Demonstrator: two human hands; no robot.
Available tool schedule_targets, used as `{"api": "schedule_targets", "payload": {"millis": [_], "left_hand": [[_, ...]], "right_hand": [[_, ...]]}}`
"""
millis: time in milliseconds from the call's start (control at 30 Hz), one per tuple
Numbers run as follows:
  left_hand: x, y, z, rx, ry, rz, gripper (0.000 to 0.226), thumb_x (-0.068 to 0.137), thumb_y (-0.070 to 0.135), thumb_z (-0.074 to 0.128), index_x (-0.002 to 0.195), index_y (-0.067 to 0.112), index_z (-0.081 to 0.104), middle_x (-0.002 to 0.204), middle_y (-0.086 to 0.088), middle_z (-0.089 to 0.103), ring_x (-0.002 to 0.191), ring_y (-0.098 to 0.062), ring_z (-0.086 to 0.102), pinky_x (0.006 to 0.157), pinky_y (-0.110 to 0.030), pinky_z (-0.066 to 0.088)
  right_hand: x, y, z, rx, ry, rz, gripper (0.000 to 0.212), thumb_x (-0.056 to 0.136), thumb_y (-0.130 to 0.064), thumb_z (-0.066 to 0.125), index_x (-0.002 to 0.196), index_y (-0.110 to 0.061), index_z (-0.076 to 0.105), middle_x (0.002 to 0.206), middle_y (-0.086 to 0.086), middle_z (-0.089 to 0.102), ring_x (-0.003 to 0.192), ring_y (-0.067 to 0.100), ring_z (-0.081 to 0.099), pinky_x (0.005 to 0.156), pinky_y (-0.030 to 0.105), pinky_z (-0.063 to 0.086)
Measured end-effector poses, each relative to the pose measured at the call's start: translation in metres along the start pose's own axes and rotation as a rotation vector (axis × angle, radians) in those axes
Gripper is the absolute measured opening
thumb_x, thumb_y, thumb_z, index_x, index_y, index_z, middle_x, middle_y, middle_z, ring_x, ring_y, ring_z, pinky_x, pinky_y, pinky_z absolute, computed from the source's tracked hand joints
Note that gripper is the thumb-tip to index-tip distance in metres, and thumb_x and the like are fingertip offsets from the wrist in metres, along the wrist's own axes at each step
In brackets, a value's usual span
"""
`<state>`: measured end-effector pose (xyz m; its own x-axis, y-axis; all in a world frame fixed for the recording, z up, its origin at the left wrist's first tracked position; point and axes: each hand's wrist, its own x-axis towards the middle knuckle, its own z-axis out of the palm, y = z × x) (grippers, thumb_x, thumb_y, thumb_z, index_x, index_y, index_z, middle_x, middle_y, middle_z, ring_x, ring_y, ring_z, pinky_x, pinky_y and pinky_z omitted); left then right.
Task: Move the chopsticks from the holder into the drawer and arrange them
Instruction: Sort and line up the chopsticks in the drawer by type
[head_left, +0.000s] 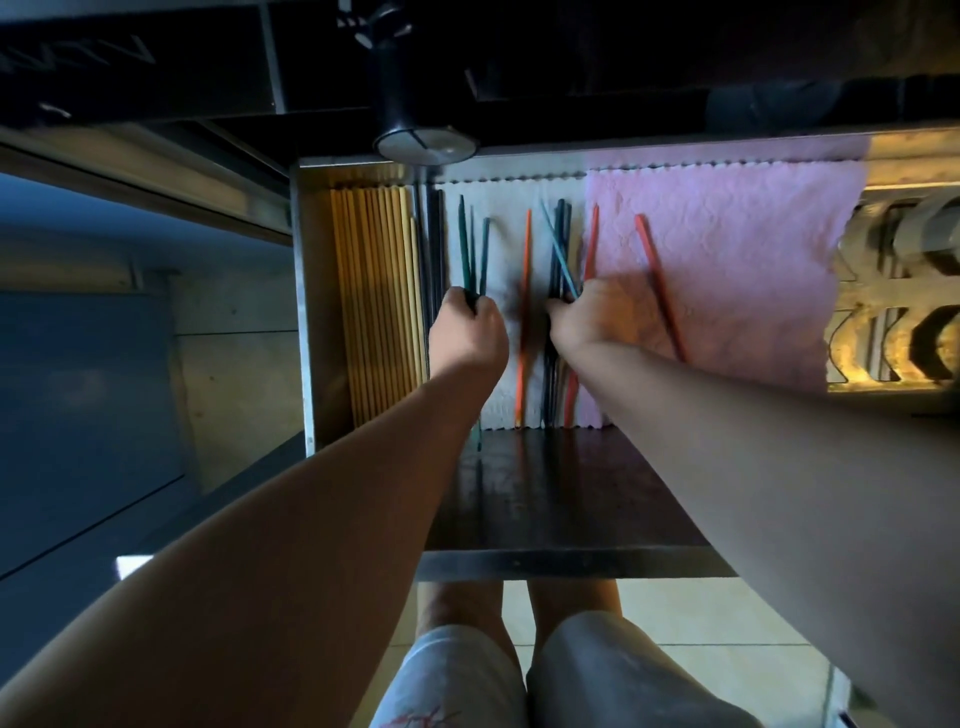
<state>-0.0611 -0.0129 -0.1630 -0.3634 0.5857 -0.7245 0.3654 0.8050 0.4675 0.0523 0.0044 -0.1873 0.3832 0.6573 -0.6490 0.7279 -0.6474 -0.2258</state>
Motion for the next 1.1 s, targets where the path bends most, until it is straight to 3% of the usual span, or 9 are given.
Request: {"api": "schedule_targets", "payload": {"millis": [133, 233, 300, 433, 533, 733, 867, 1000, 1100], "left_hand": [[-0.002, 0.004, 0.007, 0.043, -0.081, 0.063, 0.013, 0.09, 0.022, 0.055, 0.094, 0.012, 0.06, 0.073, 0.0, 0.058, 0.065, -0.019, 0.055, 0.051, -0.023, 0.036], [-0.004, 0.009, 0.018, 0.111, -0.084, 0.099, 0.011, 0.088, 0.021, 0.058, 0.089, 0.011, 0.063, 0.078, -0.005, 0.063, 0.076, -0.027, 0.061, 0.058, -0.025, 0.038], [-0.006, 0.012, 0.029, 0.129, -0.097, 0.079, 0.006, 0.086, 0.019, 0.062, 0.084, 0.013, 0.062, 0.077, -0.006, 0.062, 0.082, -0.031, 0.063, 0.061, -0.026, 0.04], [-0.007, 0.015, 0.048, 0.209, -0.093, -0.01, 0.027, 0.083, 0.023, 0.068, 0.103, 0.005, 0.067, 0.101, -0.015, 0.07, 0.096, -0.035, 0.065, 0.076, -0.034, 0.051], [-0.007, 0.016, 0.054, 0.259, -0.08, -0.035, 0.026, 0.085, 0.021, 0.066, 0.104, 0.004, 0.064, 0.104, -0.017, 0.068, 0.099, -0.036, 0.065, 0.076, -0.035, 0.05], [-0.013, 0.021, 0.055, 0.231, -0.06, -0.026, 0.017, 0.086, 0.024, 0.056, 0.089, 0.007, 0.058, 0.088, -0.011, 0.062, 0.09, -0.035, 0.064, 0.067, -0.031, 0.047], [-0.023, 0.024, 0.061, 0.255, -0.021, 0.053, 0.038, 0.095, 0.029, 0.043, 0.114, 0.003, 0.062, 0.112, -0.02, 0.065, 0.104, -0.038, 0.061, 0.083, -0.038, 0.048], [-0.026, 0.028, 0.069, 0.233, -0.026, 0.082, 0.031, 0.097, 0.023, 0.04, 0.115, 0.004, 0.056, 0.113, -0.019, 0.064, 0.096, -0.035, 0.059, 0.077, -0.034, 0.041], [-0.022, 0.028, 0.073, 0.211, 0.002, 0.052, 0.025, 0.096, 0.02, 0.043, 0.113, 0.006, 0.054, 0.112, -0.017, 0.064, 0.101, -0.037, 0.06, 0.076, -0.034, 0.04]], "right_hand": [[-0.003, 0.013, -0.01, 0.073, 0.036, -0.045, 0.034, 0.093, -0.032, 0.056, 0.105, 0.0, 0.063, 0.113, 0.017, 0.065, 0.11, 0.032, 0.058, 0.083, 0.03, 0.042], [-0.006, 0.024, -0.015, 0.154, 0.065, -0.075, 0.033, 0.094, -0.029, 0.054, 0.094, 0.003, 0.062, 0.099, 0.022, 0.065, 0.099, 0.036, 0.06, 0.075, 0.031, 0.04], [-0.007, 0.028, -0.021, 0.204, 0.077, -0.056, 0.031, 0.097, -0.025, 0.047, 0.103, 0.001, 0.06, 0.105, 0.023, 0.064, 0.099, 0.037, 0.06, 0.072, 0.029, 0.038], [-0.007, 0.036, -0.032, 0.216, 0.124, -0.061, 0.029, 0.1, -0.016, 0.037, 0.116, 0.002, 0.053, 0.111, 0.027, 0.062, 0.099, 0.04, 0.058, 0.061, 0.031, 0.022], [-0.007, 0.045, -0.037, 0.23, 0.15, -0.098, 0.032, 0.102, -0.021, 0.037, 0.117, 0.002, 0.053, 0.109, 0.024, 0.062, 0.098, 0.036, 0.058, 0.057, 0.023, 0.015], [-0.003, 0.054, -0.042, 0.315, 0.09, -0.045, 0.032, 0.101, -0.03, 0.041, 0.112, -0.003, 0.055, 0.078, 0.0, 0.05, 0.065, 0.02, 0.044, 0.051, 0.025, 0.029], [-0.002, 0.056, -0.041, 0.301, 0.082, -0.058, 0.033, 0.1, -0.032, 0.044, 0.11, -0.005, 0.059, 0.083, 0.003, 0.052, 0.07, 0.02, 0.047, 0.049, 0.025, 0.023], [0.006, 0.062, -0.038, 0.385, 0.077, -0.036, 0.037, 0.1, -0.034, 0.041, 0.113, -0.005, 0.06, 0.086, 0.005, 0.052, 0.08, 0.022, 0.051, 0.066, 0.026, 0.033], [0.012, 0.067, -0.043, 0.426, 0.097, -0.011, 0.031, 0.1, -0.031, 0.044, 0.089, -0.008, 0.061, 0.072, 0.002, 0.051, 0.07, 0.021, 0.049, 0.059, 0.025, 0.035]]}}
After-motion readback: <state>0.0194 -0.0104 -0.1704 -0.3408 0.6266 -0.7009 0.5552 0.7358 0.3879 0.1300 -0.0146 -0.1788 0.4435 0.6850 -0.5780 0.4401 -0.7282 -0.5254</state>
